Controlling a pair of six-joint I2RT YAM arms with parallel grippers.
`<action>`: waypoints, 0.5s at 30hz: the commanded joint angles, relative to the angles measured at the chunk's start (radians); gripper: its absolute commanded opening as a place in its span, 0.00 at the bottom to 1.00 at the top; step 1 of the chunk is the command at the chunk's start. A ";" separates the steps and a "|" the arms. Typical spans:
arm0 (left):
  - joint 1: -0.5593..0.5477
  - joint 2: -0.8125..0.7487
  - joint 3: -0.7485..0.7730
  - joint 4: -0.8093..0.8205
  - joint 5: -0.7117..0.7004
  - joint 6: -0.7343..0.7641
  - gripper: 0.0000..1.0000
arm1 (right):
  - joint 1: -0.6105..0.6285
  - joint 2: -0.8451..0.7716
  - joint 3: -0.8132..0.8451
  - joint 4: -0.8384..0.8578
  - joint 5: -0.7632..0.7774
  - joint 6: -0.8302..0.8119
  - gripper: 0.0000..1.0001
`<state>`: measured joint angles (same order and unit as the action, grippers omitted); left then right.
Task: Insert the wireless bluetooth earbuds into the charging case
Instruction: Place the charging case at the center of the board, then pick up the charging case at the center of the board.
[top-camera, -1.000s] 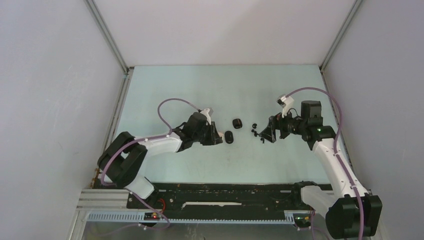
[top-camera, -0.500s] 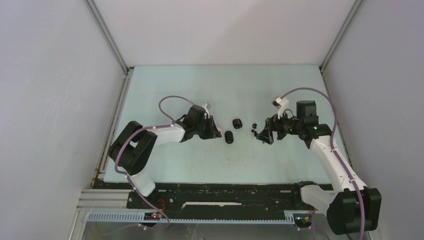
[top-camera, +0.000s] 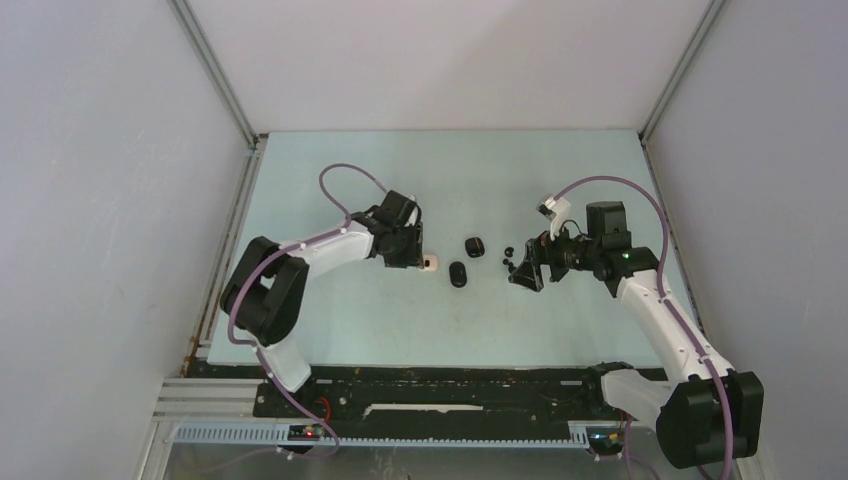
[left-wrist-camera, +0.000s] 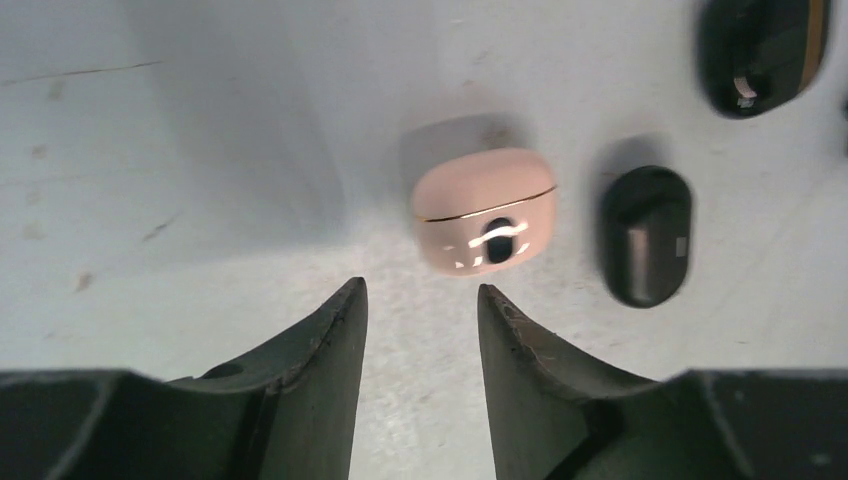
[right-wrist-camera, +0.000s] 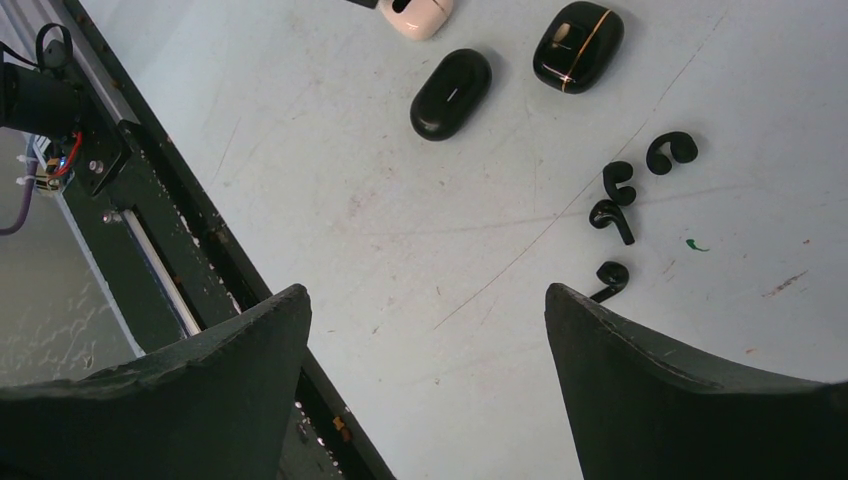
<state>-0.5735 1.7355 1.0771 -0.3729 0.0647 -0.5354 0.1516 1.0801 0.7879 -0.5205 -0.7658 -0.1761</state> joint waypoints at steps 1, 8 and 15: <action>0.001 -0.056 0.062 -0.223 -0.117 0.124 0.50 | 0.008 -0.009 0.008 0.019 -0.003 -0.013 0.89; -0.012 -0.255 0.020 -0.199 -0.095 0.171 0.51 | 0.028 0.010 0.008 0.025 0.076 0.004 0.87; -0.023 -0.686 -0.245 0.145 -0.127 0.144 0.64 | 0.158 0.100 0.073 0.033 0.264 -0.028 0.84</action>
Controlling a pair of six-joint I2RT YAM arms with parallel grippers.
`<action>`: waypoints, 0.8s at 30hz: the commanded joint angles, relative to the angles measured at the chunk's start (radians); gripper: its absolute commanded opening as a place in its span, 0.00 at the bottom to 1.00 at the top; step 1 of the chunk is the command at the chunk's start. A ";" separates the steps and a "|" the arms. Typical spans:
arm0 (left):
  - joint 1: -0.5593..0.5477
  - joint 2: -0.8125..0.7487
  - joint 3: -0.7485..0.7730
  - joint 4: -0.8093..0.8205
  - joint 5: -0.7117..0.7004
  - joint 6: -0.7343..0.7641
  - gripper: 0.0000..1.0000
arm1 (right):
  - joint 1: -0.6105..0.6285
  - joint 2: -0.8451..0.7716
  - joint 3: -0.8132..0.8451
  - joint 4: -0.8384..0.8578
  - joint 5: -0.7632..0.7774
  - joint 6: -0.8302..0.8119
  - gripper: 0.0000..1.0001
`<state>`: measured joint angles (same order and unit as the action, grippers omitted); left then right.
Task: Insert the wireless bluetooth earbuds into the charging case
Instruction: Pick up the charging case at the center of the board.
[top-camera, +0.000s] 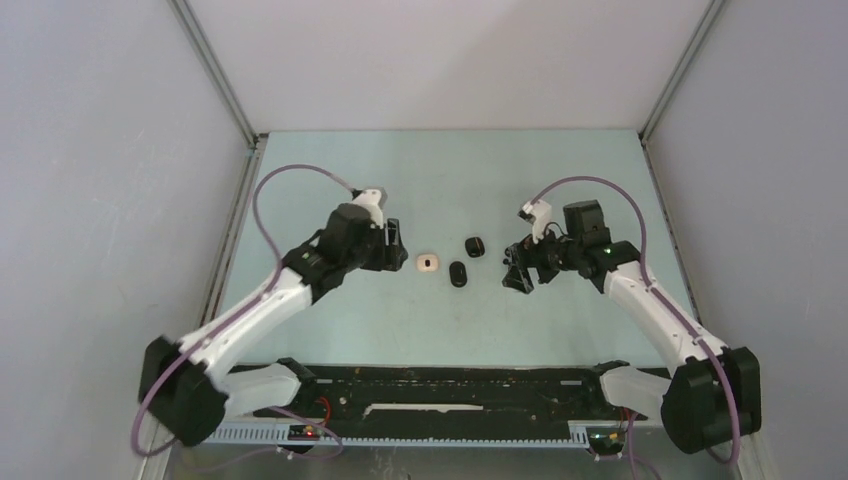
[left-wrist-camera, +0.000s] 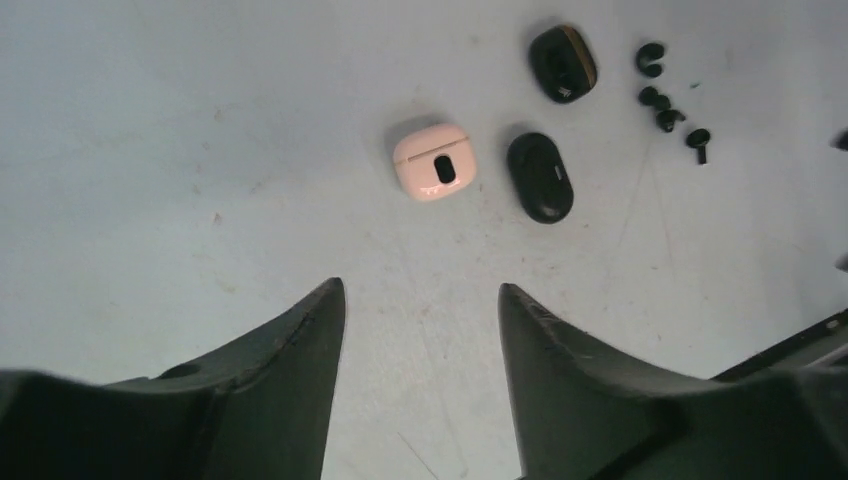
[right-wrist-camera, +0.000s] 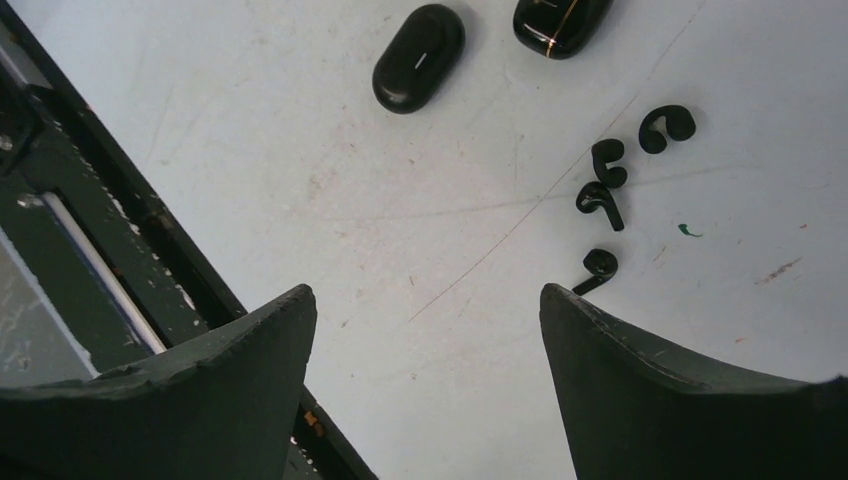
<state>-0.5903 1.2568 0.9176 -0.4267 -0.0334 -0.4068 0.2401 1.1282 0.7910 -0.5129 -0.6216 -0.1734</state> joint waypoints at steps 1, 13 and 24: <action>-0.008 -0.261 -0.107 0.225 -0.047 0.025 0.81 | 0.089 0.076 0.092 0.030 0.148 -0.036 0.83; -0.008 -0.343 -0.147 0.051 -0.111 0.155 1.00 | 0.280 0.515 0.404 0.055 0.349 0.067 0.79; 0.003 -0.189 -0.079 -0.065 -0.241 0.057 1.00 | 0.284 0.712 0.536 0.046 0.500 0.146 0.77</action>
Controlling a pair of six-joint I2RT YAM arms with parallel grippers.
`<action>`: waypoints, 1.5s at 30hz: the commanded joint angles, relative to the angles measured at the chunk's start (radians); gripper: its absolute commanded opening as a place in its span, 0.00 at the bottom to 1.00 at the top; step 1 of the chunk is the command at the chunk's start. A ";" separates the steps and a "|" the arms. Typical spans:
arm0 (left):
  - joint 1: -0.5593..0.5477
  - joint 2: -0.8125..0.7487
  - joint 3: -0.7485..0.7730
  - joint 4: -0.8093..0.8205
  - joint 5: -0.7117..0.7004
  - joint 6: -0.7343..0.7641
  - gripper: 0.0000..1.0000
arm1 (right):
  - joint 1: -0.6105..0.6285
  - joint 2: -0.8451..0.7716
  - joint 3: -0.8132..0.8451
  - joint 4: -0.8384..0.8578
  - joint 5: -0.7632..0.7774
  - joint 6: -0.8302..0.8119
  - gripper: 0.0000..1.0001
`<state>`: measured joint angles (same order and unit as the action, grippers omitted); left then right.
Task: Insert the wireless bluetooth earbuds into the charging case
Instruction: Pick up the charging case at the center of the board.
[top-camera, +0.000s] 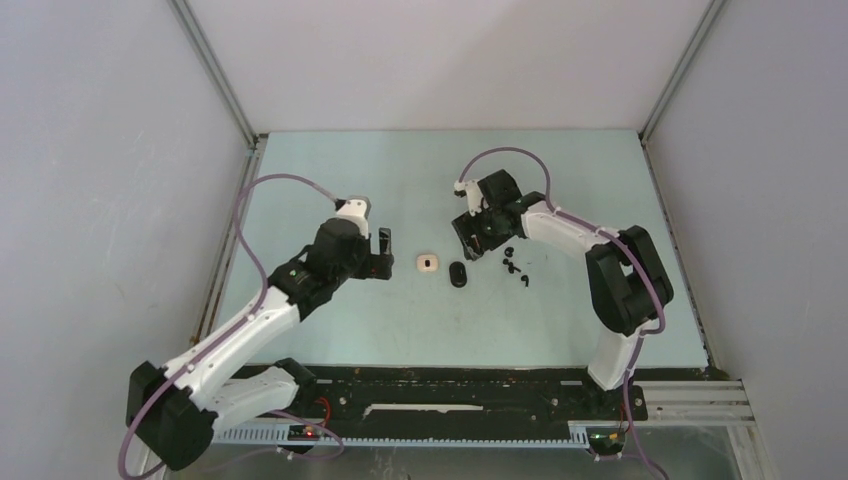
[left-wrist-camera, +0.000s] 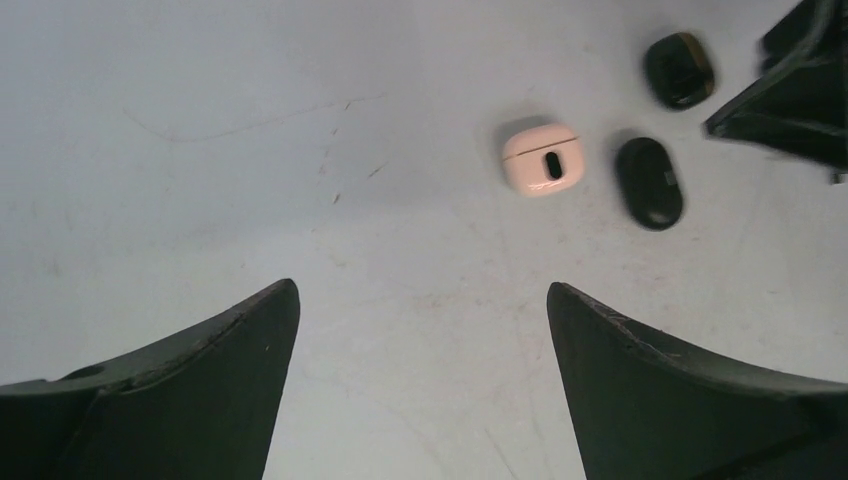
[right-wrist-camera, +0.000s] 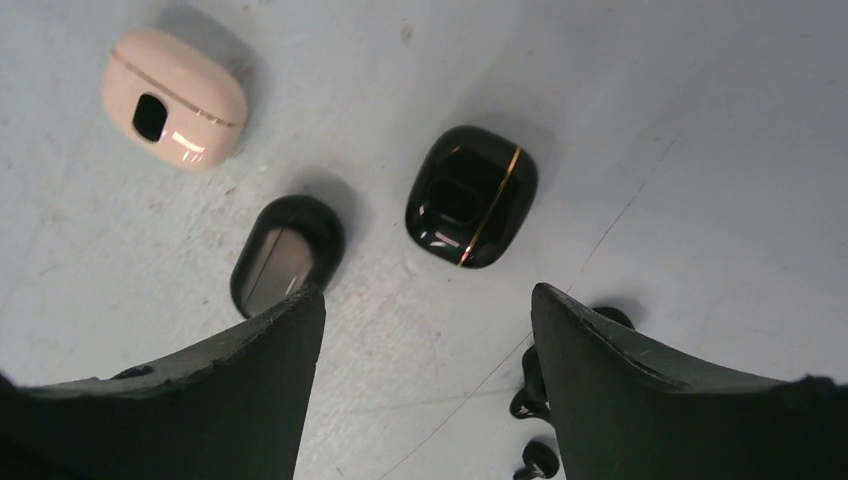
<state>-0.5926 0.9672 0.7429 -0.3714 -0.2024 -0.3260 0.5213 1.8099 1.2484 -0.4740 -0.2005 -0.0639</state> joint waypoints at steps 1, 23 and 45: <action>0.005 0.134 0.124 -0.160 -0.081 -0.030 1.00 | 0.005 0.042 0.087 0.008 0.084 0.042 0.77; 0.091 0.330 0.257 -0.331 -0.025 -0.033 1.00 | 0.021 0.216 0.204 -0.044 0.165 0.059 0.68; 0.171 -0.004 0.013 0.062 0.149 -0.078 1.00 | 0.024 0.198 0.140 -0.031 0.163 -0.002 0.54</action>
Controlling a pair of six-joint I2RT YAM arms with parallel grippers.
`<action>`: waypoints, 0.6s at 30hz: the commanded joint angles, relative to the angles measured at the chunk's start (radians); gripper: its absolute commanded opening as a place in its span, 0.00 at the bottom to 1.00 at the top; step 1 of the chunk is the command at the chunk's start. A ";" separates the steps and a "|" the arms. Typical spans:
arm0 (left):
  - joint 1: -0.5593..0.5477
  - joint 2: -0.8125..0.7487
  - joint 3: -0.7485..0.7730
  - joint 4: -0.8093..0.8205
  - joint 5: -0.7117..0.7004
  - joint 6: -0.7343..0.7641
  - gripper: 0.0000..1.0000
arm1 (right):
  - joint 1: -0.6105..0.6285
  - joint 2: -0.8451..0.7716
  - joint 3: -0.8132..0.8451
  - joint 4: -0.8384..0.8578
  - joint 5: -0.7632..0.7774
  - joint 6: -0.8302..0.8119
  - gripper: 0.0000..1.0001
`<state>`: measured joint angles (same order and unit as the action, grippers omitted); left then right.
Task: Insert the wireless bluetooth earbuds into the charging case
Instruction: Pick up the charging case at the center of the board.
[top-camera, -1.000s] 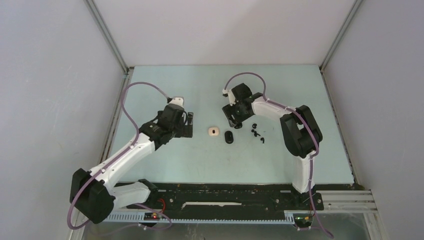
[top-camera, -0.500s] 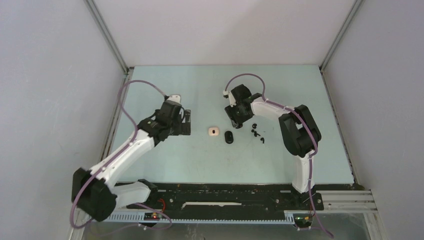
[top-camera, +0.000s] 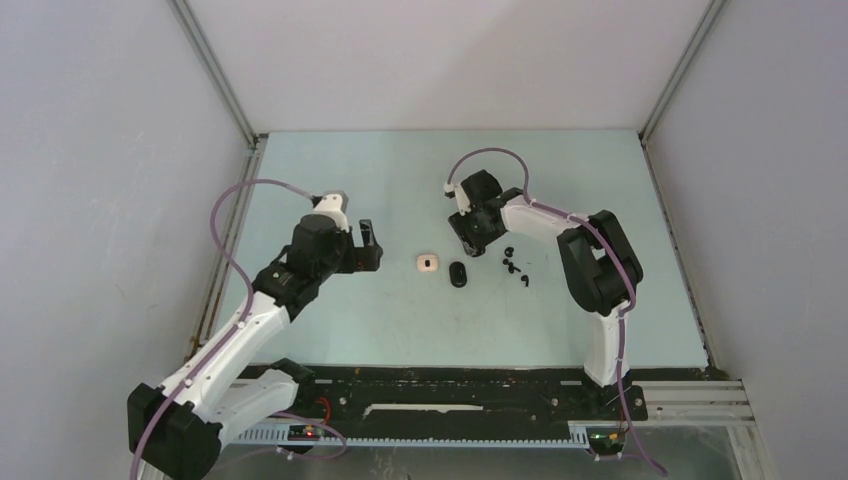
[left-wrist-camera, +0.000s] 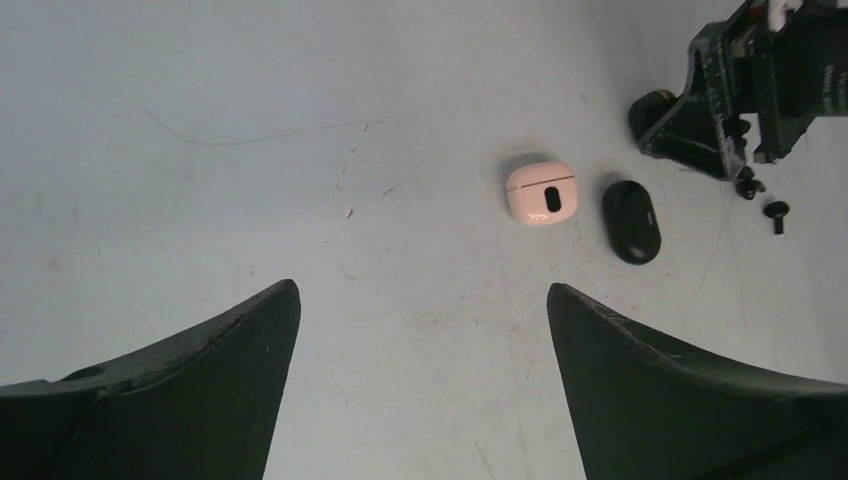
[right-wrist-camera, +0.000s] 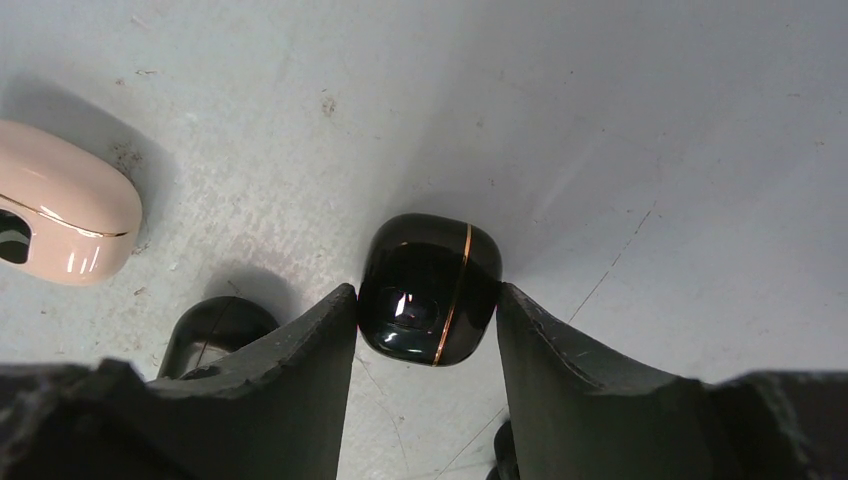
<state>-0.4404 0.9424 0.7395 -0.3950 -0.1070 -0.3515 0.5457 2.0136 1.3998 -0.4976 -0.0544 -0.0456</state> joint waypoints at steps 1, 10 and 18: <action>0.024 0.051 0.029 0.068 0.063 -0.074 1.00 | 0.001 -0.004 -0.009 -0.007 0.021 -0.020 0.54; 0.050 0.086 0.022 0.127 0.232 -0.095 1.00 | 0.015 0.028 0.016 -0.076 0.034 -0.037 0.59; 0.050 0.059 -0.021 0.238 0.320 -0.138 0.90 | 0.013 -0.061 -0.034 -0.041 0.016 -0.086 0.45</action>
<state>-0.3958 1.0073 0.7258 -0.2615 0.1242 -0.4454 0.5549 2.0220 1.3983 -0.5377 -0.0395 -0.0864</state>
